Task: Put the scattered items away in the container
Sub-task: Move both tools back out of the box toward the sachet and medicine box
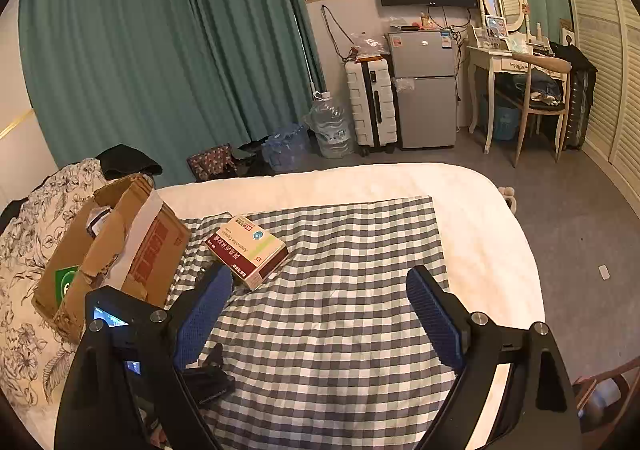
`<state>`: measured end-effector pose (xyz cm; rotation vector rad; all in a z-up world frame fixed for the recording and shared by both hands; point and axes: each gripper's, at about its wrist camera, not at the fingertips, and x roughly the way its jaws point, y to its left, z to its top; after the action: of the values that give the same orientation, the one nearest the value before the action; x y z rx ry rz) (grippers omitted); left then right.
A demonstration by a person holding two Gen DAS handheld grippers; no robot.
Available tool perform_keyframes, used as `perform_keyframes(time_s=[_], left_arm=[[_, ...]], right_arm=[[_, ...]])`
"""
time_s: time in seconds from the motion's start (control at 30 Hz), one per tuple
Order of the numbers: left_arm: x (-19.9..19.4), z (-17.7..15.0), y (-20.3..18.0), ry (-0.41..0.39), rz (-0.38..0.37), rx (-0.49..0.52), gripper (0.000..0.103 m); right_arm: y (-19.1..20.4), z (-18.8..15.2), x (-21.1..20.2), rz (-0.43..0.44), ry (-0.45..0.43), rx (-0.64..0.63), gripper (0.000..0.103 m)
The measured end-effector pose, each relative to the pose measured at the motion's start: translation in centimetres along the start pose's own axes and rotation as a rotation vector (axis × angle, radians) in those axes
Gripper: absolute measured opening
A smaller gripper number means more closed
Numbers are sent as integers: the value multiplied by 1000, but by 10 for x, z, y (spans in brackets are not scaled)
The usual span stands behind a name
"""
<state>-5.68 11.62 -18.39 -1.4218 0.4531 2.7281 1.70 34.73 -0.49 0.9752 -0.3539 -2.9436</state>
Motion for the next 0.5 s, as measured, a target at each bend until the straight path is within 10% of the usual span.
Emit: perform_keyframes(time_s=[0.23,0.5], left_arm=[[13,3,23,66,-209,-213,94],[4,6,43,18,-303,-251,13]], right_arm=[[4,-4,3,25,11,2,89],[15,-4,9,41,24,-16,89]])
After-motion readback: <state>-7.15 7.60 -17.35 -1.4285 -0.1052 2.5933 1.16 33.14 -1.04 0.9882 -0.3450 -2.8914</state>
